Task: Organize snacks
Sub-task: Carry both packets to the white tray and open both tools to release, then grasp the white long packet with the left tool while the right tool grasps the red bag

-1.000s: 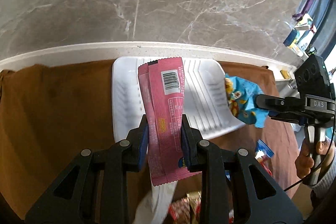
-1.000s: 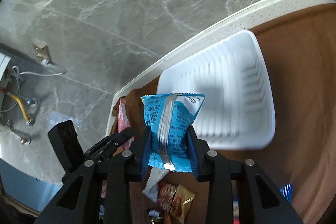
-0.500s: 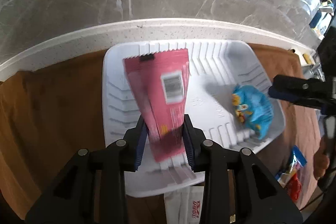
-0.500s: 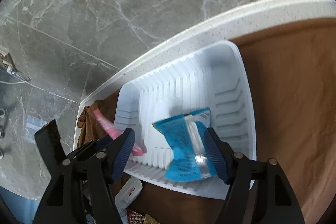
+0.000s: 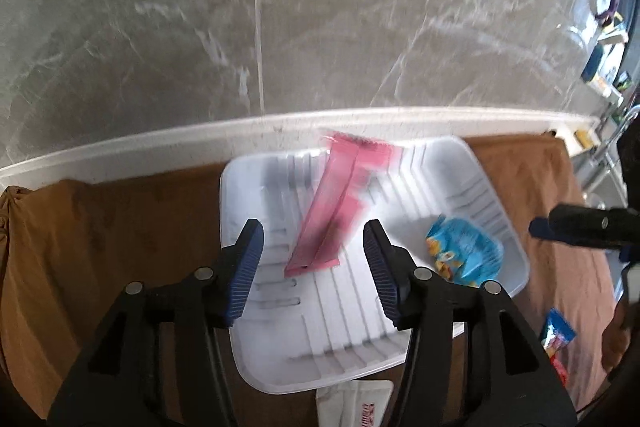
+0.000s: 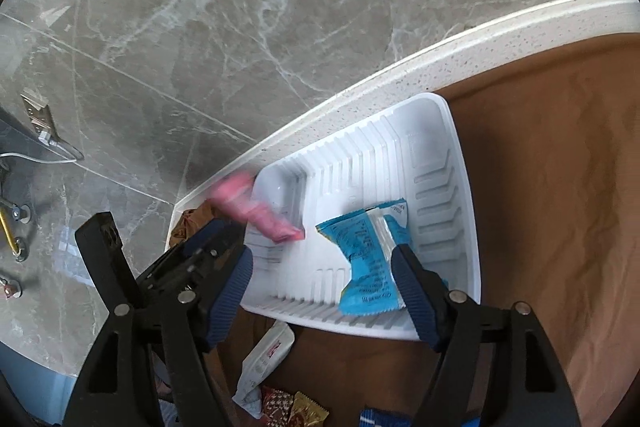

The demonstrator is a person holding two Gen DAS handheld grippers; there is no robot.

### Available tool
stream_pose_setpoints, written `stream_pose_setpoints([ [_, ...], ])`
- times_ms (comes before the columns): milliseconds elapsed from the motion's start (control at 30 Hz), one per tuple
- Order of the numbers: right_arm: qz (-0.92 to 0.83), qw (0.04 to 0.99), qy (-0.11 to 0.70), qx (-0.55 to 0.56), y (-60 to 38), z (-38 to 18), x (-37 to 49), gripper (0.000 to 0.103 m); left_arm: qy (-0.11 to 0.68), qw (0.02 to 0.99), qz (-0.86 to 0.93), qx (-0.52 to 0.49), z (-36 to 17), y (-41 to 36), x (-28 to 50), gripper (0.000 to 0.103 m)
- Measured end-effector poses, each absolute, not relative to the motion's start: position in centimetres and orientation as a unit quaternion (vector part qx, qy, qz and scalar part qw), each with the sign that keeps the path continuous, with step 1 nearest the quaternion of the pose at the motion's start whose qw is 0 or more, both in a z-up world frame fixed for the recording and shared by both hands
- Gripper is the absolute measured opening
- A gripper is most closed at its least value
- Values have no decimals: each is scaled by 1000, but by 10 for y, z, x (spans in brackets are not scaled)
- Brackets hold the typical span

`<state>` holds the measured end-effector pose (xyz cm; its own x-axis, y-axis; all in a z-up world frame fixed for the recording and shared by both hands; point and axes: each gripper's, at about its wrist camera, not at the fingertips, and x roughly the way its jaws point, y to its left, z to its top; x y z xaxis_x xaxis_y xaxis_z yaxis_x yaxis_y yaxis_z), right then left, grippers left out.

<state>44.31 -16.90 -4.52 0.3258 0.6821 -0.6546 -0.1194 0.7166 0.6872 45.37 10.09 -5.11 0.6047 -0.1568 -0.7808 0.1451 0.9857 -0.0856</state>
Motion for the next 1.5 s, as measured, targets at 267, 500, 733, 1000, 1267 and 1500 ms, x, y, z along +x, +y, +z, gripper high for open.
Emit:
stream_pose_setpoints([
  [267,268,774,505,274,-176,-26,419,78,420,902,-98,-12,-23,98,418,50],
  [500,262,793,497,235,-182,-13,376,82,440,891,-116,6,-27,101,358,50],
  [733,234,807,511,181,-196,-19,320,82,478,871,-110,36,-52,107,302,50],
  [1000,187,812,538,130,-215,-42,269,82,514,848,-111,71,-81,112,275,50],
  [1267,179,796,565,127,-207,-65,250,82,526,836,-120,104,-96,102,275,50],
  [1500,174,786,579,129,-200,-76,249,82,540,825,-129,105,-105,103,288,50],
])
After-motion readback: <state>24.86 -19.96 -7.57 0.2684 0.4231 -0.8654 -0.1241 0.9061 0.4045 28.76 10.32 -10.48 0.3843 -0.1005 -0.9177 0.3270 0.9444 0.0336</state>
